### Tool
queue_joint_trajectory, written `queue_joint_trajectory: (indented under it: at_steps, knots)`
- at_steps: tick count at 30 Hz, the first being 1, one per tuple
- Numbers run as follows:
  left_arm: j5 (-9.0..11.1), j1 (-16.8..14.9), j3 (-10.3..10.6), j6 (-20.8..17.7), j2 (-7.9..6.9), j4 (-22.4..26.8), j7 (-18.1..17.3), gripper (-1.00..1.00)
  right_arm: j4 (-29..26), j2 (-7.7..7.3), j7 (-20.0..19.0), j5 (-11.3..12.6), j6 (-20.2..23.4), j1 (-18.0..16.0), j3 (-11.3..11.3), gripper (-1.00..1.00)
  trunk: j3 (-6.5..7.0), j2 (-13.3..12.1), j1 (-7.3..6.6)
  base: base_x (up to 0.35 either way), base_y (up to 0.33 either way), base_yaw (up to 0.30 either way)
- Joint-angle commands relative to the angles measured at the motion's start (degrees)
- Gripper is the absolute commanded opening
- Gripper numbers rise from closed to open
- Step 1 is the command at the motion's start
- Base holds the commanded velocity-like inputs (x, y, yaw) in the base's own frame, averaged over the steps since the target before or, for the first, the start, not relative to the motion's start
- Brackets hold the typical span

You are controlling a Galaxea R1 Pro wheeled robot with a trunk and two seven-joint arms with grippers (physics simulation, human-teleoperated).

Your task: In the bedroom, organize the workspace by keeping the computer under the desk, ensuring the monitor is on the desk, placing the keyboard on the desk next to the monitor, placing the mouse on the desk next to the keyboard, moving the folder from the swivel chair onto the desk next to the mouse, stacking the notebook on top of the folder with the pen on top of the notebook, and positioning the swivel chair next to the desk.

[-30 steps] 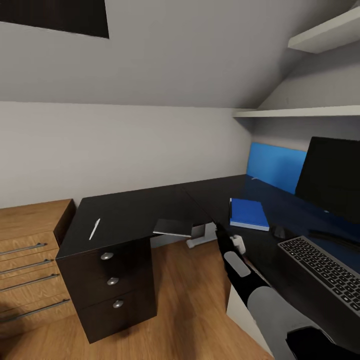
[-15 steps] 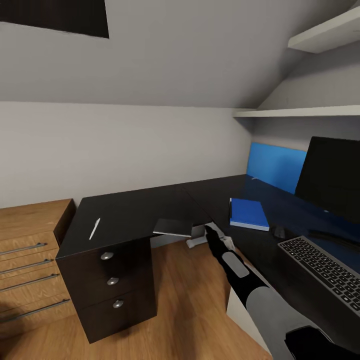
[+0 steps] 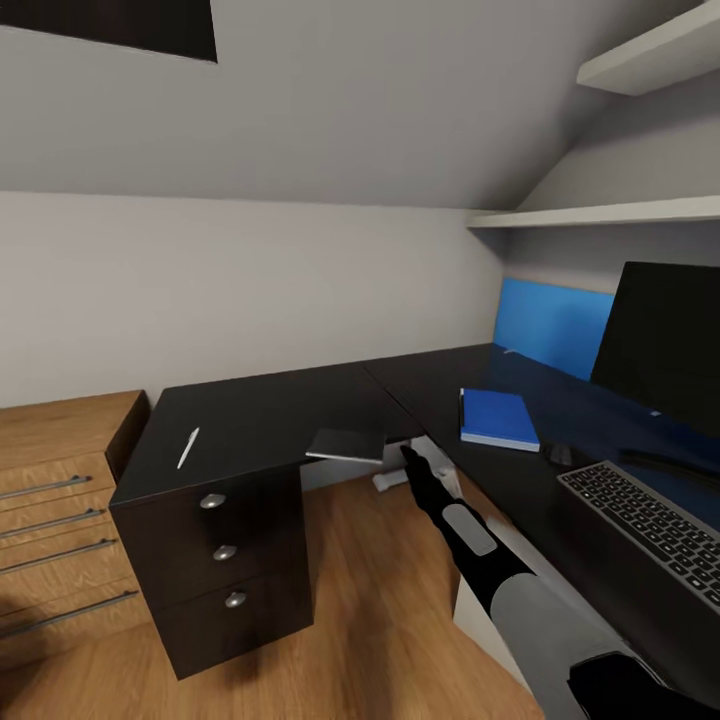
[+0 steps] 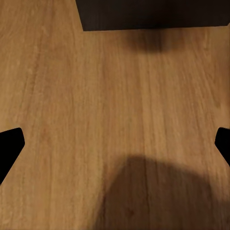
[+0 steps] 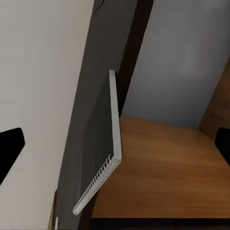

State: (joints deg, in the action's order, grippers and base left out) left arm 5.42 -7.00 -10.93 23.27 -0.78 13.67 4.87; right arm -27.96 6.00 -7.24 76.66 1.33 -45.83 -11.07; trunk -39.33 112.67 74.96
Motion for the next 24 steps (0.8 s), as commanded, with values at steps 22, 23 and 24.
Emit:
queue_joint_trajectory:
  at_steps: [22,23,24]
  knots:
    - [0.6,0.0,-0.2,-0.2,-0.11,5.0,0.0,1.00,0.1,0.60,-0.8,0.4,0.1,0.0,-0.3,1.00,-4.01,8.9,4.83,0.000,0.000,0.000]
    - [0.6,0.0,-0.6,-1.7,0.16,11.2,-0.1,1.00,0.1,0.86,-0.8,0.4,0.1,0.0,-0.3,1.00,-4.19,9.3,5.05,0.000,0.000,0.000]
    - [0.6,0.0,-0.6,-2.8,0.28,13.2,-0.1,1.00,0.1,0.89,-0.8,0.4,0.1,0.0,-0.3,1.00,-4.37,9.7,5.27,0.000,0.000,0.000]
